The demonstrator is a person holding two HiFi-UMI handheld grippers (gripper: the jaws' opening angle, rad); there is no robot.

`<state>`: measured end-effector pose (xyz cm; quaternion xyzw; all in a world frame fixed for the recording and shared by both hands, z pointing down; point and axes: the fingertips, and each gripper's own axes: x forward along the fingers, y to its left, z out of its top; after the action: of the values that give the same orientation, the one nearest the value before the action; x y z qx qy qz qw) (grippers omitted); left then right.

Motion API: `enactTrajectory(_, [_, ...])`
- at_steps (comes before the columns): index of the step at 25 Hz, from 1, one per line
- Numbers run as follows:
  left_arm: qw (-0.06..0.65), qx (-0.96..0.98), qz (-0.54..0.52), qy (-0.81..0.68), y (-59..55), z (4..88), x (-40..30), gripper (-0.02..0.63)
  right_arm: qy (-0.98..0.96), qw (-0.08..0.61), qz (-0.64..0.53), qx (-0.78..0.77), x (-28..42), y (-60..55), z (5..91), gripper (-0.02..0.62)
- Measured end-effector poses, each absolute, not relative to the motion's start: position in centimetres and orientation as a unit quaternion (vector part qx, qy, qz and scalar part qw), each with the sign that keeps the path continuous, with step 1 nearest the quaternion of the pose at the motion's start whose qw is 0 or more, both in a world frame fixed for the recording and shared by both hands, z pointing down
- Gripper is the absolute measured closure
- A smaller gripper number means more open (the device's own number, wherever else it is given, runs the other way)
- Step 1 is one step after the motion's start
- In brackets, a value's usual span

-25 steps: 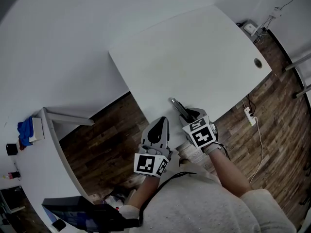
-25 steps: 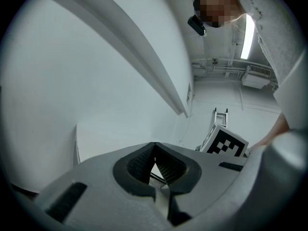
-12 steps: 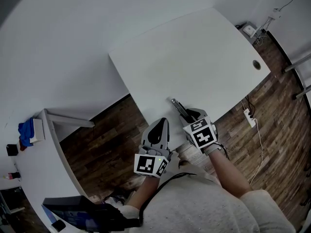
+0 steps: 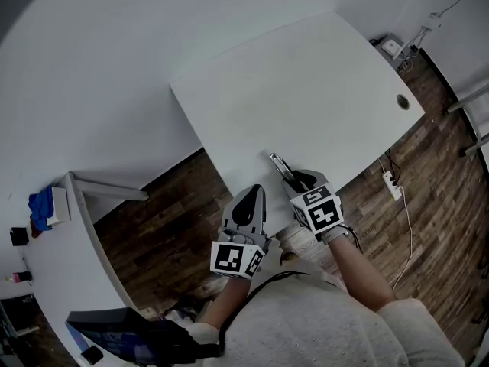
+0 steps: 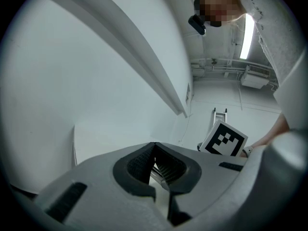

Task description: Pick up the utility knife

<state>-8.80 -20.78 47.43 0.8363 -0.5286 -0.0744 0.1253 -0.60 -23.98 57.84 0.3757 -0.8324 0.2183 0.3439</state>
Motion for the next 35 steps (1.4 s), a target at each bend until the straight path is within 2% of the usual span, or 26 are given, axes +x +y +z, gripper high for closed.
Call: enactTrajectory(35, [0.099, 0.839, -0.078, -0.529, -20.4, 44.7, -6.0, 0.598, -0.867, 0.219, 0.204, 0.399, 0.4, -24.3, 48.9, 0.463])
